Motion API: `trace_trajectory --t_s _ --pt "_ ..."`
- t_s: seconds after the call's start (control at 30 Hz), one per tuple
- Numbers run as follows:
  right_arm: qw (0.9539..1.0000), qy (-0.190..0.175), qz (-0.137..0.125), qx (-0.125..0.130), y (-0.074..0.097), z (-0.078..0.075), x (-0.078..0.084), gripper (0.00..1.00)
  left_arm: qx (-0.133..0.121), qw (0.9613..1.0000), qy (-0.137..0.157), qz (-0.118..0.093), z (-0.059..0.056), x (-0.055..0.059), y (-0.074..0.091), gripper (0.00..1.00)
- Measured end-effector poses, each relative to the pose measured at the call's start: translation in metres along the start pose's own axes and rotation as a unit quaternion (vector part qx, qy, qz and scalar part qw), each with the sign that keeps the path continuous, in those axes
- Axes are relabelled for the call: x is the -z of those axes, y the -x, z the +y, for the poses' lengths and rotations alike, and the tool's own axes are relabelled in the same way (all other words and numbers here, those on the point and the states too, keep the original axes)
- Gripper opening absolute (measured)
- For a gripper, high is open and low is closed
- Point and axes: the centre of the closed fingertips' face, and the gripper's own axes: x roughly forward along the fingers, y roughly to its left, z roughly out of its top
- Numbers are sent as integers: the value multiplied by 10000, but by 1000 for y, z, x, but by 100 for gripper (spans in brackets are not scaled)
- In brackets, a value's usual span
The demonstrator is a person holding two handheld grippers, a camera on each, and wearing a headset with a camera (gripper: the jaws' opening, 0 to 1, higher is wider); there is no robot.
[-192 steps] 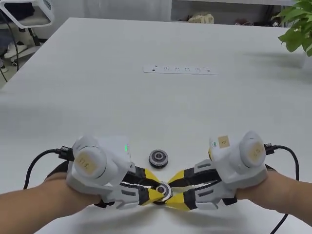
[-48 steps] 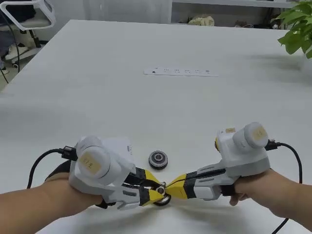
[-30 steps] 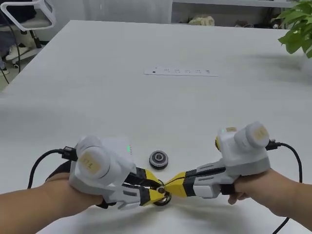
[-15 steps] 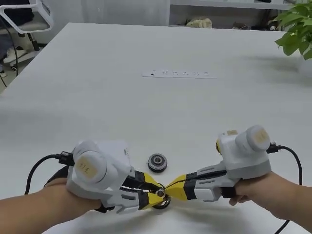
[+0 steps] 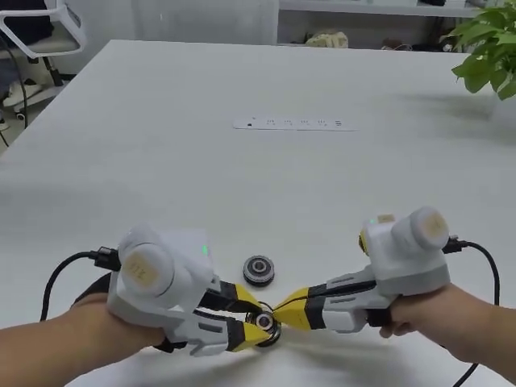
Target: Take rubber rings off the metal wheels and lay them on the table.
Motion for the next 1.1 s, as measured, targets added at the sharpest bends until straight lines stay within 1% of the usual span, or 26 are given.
trace_trajectory --t_s 0.13,0.27,0.4,0.57,0.8,0.97,1.1 --pt "10000 2 -24 -17 0 1 -2 0 6 10000 -15 -71 -2 -6 5 17" --pt "10000 -14 -55 -32 1 1 -3 0 -21 9998 39 -217 -2 -13 12 19" --pt "9999 -37 -91 -35 1 1 -5 0 -88 9991 147 -380 0 -20 19 25" --pt "9999 -53 -133 -63 2 2 -7 0 -191 9983 218 -503 2 -24 30 29" --pt "9997 -50 -196 -111 3 6 -12 0 -257 9968 296 -702 0 -34 45 37" --pt "9996 -45 -254 -136 4 7 -17 0 -306 9955 368 -817 -1 -39 52 40" --pt "9994 -49 -318 -160 5 9 -23 0 -345 9951 374 -850 -3 -40 56 44"
